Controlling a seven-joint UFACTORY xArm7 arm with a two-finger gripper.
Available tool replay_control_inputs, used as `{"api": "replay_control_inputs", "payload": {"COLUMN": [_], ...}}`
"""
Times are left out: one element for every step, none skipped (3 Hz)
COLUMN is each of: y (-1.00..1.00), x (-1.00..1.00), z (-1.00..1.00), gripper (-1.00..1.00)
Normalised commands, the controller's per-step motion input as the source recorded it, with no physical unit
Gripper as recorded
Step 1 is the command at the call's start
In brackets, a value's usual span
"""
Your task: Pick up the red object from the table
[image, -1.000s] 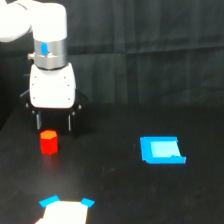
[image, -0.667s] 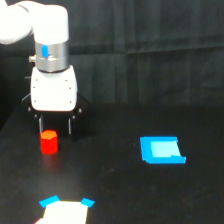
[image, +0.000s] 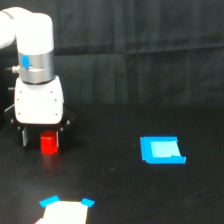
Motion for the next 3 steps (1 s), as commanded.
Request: {"api": "replay_control_inputs", "payload": {"y": [0.35, 0.4, 0.05], "x": [0.02, 0.76, 0.65], "z": [0.63, 0.11, 0.64], "gripper": [-1.0, -0.73, -0.65]}}
